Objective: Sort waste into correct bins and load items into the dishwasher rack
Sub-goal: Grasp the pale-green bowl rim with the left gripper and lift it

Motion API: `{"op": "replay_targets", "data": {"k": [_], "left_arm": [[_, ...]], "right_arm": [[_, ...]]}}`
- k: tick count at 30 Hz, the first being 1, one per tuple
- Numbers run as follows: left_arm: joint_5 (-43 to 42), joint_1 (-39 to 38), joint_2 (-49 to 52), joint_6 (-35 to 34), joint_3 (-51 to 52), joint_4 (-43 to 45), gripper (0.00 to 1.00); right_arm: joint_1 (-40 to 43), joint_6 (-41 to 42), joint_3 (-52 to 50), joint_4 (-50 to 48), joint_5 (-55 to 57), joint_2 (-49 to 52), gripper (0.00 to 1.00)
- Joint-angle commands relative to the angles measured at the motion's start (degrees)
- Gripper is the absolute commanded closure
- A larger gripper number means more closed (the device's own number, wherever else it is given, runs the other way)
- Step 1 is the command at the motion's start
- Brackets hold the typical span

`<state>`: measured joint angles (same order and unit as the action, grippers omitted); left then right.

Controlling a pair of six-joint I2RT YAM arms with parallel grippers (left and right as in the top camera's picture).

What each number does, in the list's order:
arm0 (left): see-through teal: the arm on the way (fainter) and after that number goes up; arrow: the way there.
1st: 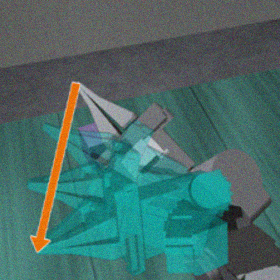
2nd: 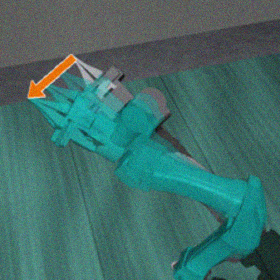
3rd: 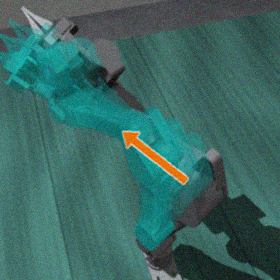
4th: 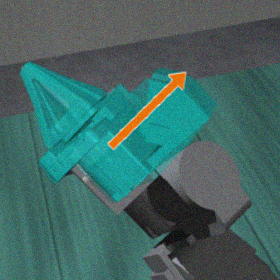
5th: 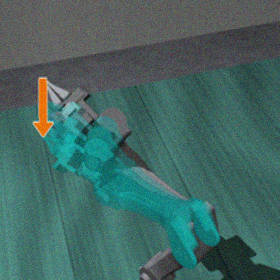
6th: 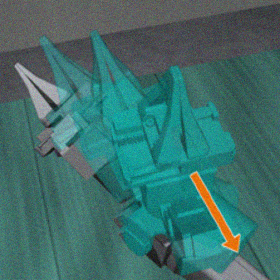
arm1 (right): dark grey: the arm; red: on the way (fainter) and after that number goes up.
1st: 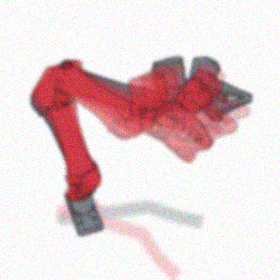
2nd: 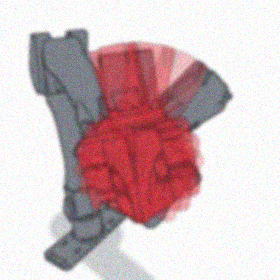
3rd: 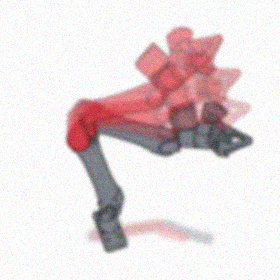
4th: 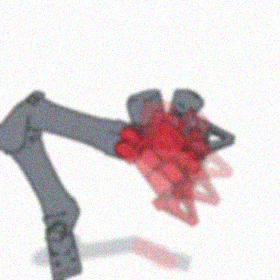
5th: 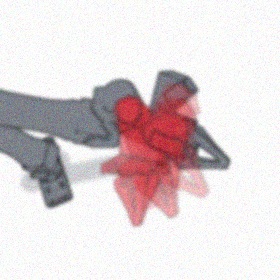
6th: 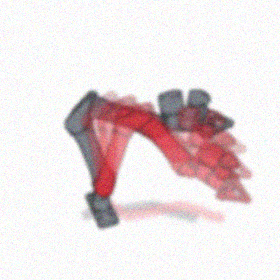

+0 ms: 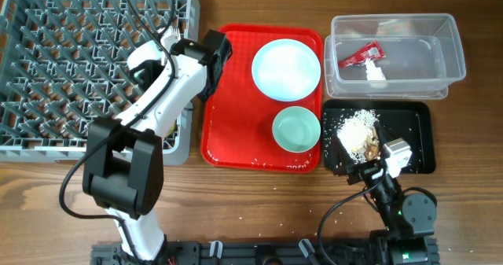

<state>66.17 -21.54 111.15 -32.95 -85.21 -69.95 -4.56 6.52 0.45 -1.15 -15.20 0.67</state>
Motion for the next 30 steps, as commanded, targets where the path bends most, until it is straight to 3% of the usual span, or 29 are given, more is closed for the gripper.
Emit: {"op": "replay_targets", "data": {"k": [1, 6, 9, 11, 12, 14, 17, 19, 22, 25, 27, 30], "left_arm": [[-8.63, 0.0, -3.8, -4.02, -1.42, -0.63, 0.4], [-26.53, 0.0, -12.02, -3.98, -6.6, 0.13, 0.25], [-39.15, 0.0, -17.07, -3.89, -7.5, 3.61, 0.22], [-40.54, 0.02, -18.18, -2.67, -7.48, 3.61, 0.23], [-38.6, 0.28, -18.16, -1.53, -7.48, 3.48, 0.27], [-39.6, 1.81, -17.73, -1.6, -7.41, 4.2, 0.47], [-56.52, 1.9, -16.74, 4.66, -7.37, 7.23, 0.37], [-66.34, -0.09, -15.3, 9.79, -7.37, 8.98, 0.36], [-69.31, -5.79, -10.91, 10.21, -7.26, 9.6, 0.35], [-76.08, -12.39, -3.61, 10.12, -7.19, 10.45, 0.43], [-76.61, -16.41, 0.9, 8.63, -6.95, 10.84, 0.48], [-76.59, -19.15, 5.03, 7.98, -6.95, 12.66, 0.48]], "right_arm": [[0.13, -0.39, -0.15, -0.24, 0.15, -0.39, 0.0], [0.13, -0.37, -0.15, -0.24, 0.15, -0.39, 0.0], [0.13, -0.37, -0.15, -0.24, 0.15, -0.39, 0.0], [0.13, -0.37, -0.15, -0.24, 0.15, -0.39, 0.0], [0.13, -0.39, -0.15, -0.24, 0.15, -0.39, 0.0], [0.13, -0.37, -0.15, -0.24, 0.15, -0.39, 0.0], [0.13, -0.37, -0.15, -0.24, 0.15, -0.39, 0.0], [0.13, -0.37, -0.15, -0.24, 0.15, -0.39, 0.0], [0.13, -0.37, -0.15, -0.24, 0.15, -0.39, 0.0], [0.13, -0.37, -0.15, -0.24, 0.15, -0.39, 0.0], [0.13, -0.37, -0.15, -0.24, 0.15, -0.39, 0.0], [0.13, -0.39, -0.15, -0.24, 0.15, -0.39, 0.0]]}}
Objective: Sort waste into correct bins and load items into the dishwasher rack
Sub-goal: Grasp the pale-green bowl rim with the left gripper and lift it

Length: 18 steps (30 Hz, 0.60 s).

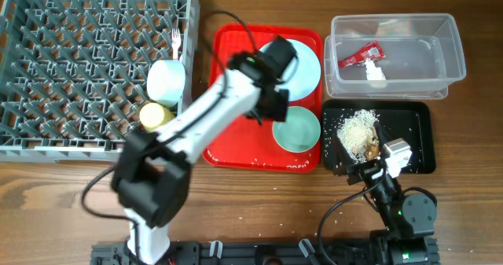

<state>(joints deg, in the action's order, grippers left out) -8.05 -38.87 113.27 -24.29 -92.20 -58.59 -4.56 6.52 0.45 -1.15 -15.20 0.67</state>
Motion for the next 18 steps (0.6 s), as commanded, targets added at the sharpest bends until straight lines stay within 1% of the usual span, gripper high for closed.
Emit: {"op": "replay_targets", "data": {"k": [1, 5, 7, 9, 12, 13, 14, 15, 18], "left_arm": [[-2.36, -1.97, 3.76, -0.96, 0.04, 1.86, 0.48], [-1.29, -1.68, 5.73, -2.56, 1.46, 4.46, 0.59], [-1.29, -1.79, 6.49, -3.19, 2.78, 4.39, 0.62], [-1.03, -1.73, 6.64, -3.39, 3.87, 4.39, 0.71], [-1.09, -1.14, 6.38, -3.82, 3.8, 4.13, 0.71], [-1.07, -0.94, 6.12, -3.8, 3.8, 3.91, 0.78], [-0.85, -0.79, 5.88, -3.8, 3.8, 3.67, 0.9], [-0.17, -0.57, 5.51, -3.82, 3.8, 3.41, 0.96], [4.63, 0.63, 2.6, -3.8, 3.45, 1.2, 0.96]], "right_arm": [[0.13, -0.37, -0.15, -0.24, 0.15, -0.39, 0.0], [0.13, -0.37, -0.15, -0.24, 0.15, -0.39, 0.0], [0.13, -0.37, -0.15, -0.24, 0.15, -0.39, 0.0], [0.13, -0.37, -0.15, -0.24, 0.15, -0.39, 0.0], [0.13, -0.37, -0.15, -0.24, 0.15, -0.39, 0.0], [0.13, -0.35, -0.15, -0.24, 0.15, -0.39, 0.0], [0.13, -0.37, -0.15, -0.24, 0.15, -0.39, 0.0], [0.13, -0.37, -0.15, -0.24, 0.15, -0.39, 0.0], [0.13, -0.39, -0.15, -0.24, 0.15, -0.39, 0.0]]}}
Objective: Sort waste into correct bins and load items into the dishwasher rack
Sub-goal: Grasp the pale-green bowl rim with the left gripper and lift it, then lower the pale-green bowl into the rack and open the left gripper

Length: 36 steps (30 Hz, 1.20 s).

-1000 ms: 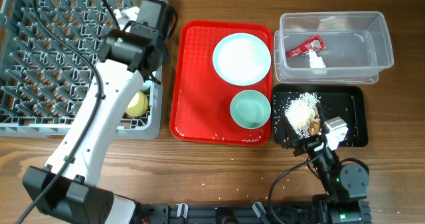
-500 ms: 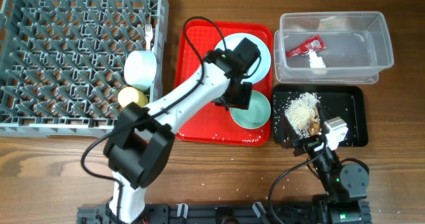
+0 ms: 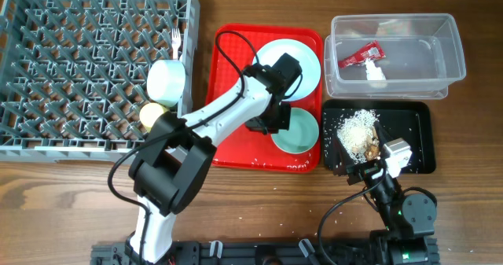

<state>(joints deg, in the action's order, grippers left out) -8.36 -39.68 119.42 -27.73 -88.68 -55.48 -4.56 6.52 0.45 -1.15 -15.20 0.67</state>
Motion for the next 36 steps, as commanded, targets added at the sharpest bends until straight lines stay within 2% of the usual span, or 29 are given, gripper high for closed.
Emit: {"op": "replay_targets", "data": {"k": [1, 3, 7, 10, 13, 16, 20, 21, 24, 25, 28, 36], "left_arm": [[8.02, 1.95, -5.25, -0.37, -0.55, -3.8, 0.96], [22.03, 2.78, -10.64, -0.42, -2.43, -11.21, 0.96], [62.34, 3.1, -21.42, -6.56, -4.02, -26.91, 0.96], [73.81, 6.08, -25.03, -9.03, -4.02, -31.43, 0.96], [76.43, 14.03, -24.59, -10.56, -3.87, -30.53, 0.96], [79.03, 22.88, -23.12, -10.43, -2.29, -24.85, 0.96], [80.56, 28.11, -20.02, -9.94, -1.53, -21.24, 0.96], [81.11, 28.79, -18.99, -8.0, -1.53, -19.41, 0.96], [81.18, 29.59, -14.14, 4.0, -1.53, -12.04, 0.96], [81.81, 29.59, -12.85, 5.35, -1.53, -11.02, 0.96], [84.85, 29.7, -9.64, 6.54, -1.53, -9.42, 0.96], [82.18, 29.79, -3.87, 6.29, -1.53, -9.11, 0.96]], "right_arm": [[0.13, -0.37, -0.15, -0.24, 0.15, -0.39, 0.0], [0.13, -0.39, -0.15, -0.24, 0.15, -0.39, 0.0], [0.13, -0.39, -0.15, -0.24, 0.15, -0.39, 0.0], [0.13, -0.37, -0.15, -0.24, 0.15, -0.39, 0.0], [0.13, -0.37, -0.15, -0.24, 0.15, -0.39, 0.0], [0.13, -0.37, -0.15, -0.24, 0.15, -0.39, 0.01], [0.13, -0.37, -0.15, -0.24, 0.15, -0.39, 0.0], [0.13, -0.37, -0.15, -0.24, 0.15, -0.39, 0.0], [0.13, -0.37, -0.15, -0.24, 0.15, -0.39, 0.0], [0.13, -0.37, -0.15, -0.24, 0.15, -0.39, 0.0], [0.13, -0.39, -0.15, -0.24, 0.15, -0.39, 0.0], [0.13, -0.37, -0.15, -0.24, 0.15, -0.39, 0.0]]}}
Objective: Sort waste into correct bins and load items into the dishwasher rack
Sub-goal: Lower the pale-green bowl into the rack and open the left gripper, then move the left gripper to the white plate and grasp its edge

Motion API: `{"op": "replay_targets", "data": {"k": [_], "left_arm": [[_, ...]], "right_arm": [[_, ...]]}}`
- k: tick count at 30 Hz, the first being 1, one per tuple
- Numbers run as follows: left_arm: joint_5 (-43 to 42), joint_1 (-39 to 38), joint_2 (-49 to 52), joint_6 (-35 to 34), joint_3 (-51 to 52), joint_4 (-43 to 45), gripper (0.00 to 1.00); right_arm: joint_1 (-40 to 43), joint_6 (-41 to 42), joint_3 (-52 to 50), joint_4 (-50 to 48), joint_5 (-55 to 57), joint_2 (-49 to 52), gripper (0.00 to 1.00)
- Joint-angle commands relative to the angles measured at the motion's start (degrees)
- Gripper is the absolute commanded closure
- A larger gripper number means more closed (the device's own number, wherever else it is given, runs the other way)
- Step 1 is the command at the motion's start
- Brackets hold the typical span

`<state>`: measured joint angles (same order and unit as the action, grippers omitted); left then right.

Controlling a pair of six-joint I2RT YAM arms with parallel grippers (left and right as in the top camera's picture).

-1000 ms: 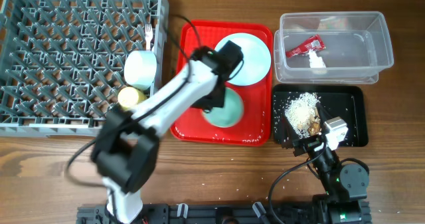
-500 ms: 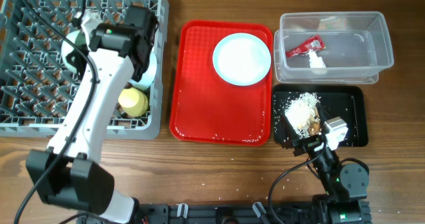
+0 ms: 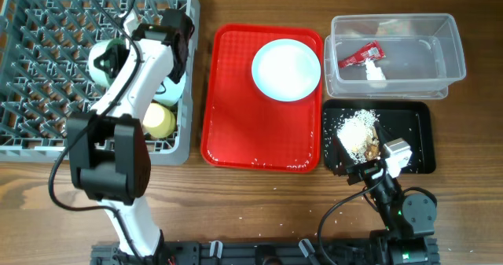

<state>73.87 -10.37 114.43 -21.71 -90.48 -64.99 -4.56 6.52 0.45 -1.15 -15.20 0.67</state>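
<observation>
The grey dishwasher rack (image 3: 47, 100) fills the left of the overhead view. My left gripper (image 3: 119, 51) reaches over it and is shut on the rim of the pale green bowl (image 3: 102, 62), which sits low in the rack. A white cup (image 3: 173, 86) and a yellow cup (image 3: 161, 122) stand at the rack's right edge. On the red tray (image 3: 236, 131) only the white plate (image 3: 287, 68) is left. My right gripper (image 3: 369, 156) rests over the black tray (image 3: 416, 131), beside the food scraps (image 3: 357, 131); its jaws cannot be made out.
A clear plastic bin (image 3: 393, 76) at the back right holds a red wrapper (image 3: 360, 55) and a white scrap. The left arm's cables arch over the rack's top edge. Crumbs are scattered on the wooden table in front of the trays.
The left gripper was at the green bowl on the red tray; now it and the bowl are over in the dishwasher rack. The right arm has not moved.
The left gripper was first at the rack's right edge, with the plate and bowl on the tray. Then it was over the tray between plate and bowl, then down at the bowl. Now the bowl is in the rack with the gripper on it.
</observation>
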Motion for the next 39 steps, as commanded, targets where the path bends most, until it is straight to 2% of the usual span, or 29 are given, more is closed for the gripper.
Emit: {"op": "replay_targets", "data": {"k": [1, 6, 9, 12, 14, 16, 20, 22, 24, 27, 29, 31, 33, 37, 39], "left_arm": [[-1.9, 0.48, 1.2, 0.28, 0.28, 0.52, 0.96], [-5.14, 0.17, 1.31, -0.11, 0.28, 0.24, 0.95], [-9.29, -1.49, 1.31, -0.13, 0.28, 0.11, 0.91], [-9.99, -3.1, 1.31, -0.11, 0.28, 0.11, 0.87], [-10.03, -3.69, 1.31, -0.13, 0.28, 0.11, 0.76], [-10.95, -3.78, 1.29, -0.11, 0.26, -0.22, 0.73], [-13.66, -3.78, 1.16, -0.13, 0.26, -1.27, 0.51], [-13.84, -3.96, -0.31, -0.83, 0.09, -1.92, 0.31], [-14.91, -4.39, -3.48, -3.32, -0.85, -2.47, 0.18], [-23.89, -5.14, -9.16, -3.08, -3.48, -2.12, 0.17], [-30.97, -5.68, -13.29, -2.71, -3.72, -1.18, 0.2], [-34.6, -6.05, -15.28, -2.71, -3.72, -1.11, 0.18], [-43.74, -6.69, -17.2, -2.71, -3.72, -1.09, 0.23], [-67.63, -11.58, -17.66, 0.26, -3.61, 6.8, 0.27], [-69.55, -14.45, -16.02, 0.5, -3.56, 10.54, 0.27]], "right_arm": [[0.13, -0.37, -0.15, -0.24, 0.15, -0.39, 0.0], [0.13, -0.37, -0.15, -0.24, 0.15, -0.39, 0.0], [0.13, -0.35, -0.15, -0.24, 0.15, -0.39, 0.0], [0.13, -0.37, -0.15, -0.24, 0.15, -0.39, 0.0], [0.13, -0.37, -0.15, -0.24, 0.15, -0.39, 0.0], [0.13, -0.39, -0.15, -0.24, 0.15, -0.39, 0.0], [0.13, -0.39, -0.15, -0.24, 0.15, -0.39, 0.0], [0.13, -0.37, -0.15, -0.24, 0.15, -0.39, 0.0], [0.13, -0.35, -0.15, -0.24, 0.15, -0.39, 0.0], [0.13, -0.39, -0.15, -0.24, 0.15, -0.39, 0.0], [0.13, -0.37, -0.15, -0.24, 0.15, -0.39, 0.0], [0.13, -0.37, -0.15, -0.24, 0.15, -0.39, 0.0], [0.13, -0.39, -0.15, -0.24, 0.15, -0.39, 0.0], [0.13, -0.37, -0.15, -0.24, 0.15, -0.39, 0.0], [0.13, -0.35, -0.15, -0.24, 0.15, -0.39, 0.0]]}}
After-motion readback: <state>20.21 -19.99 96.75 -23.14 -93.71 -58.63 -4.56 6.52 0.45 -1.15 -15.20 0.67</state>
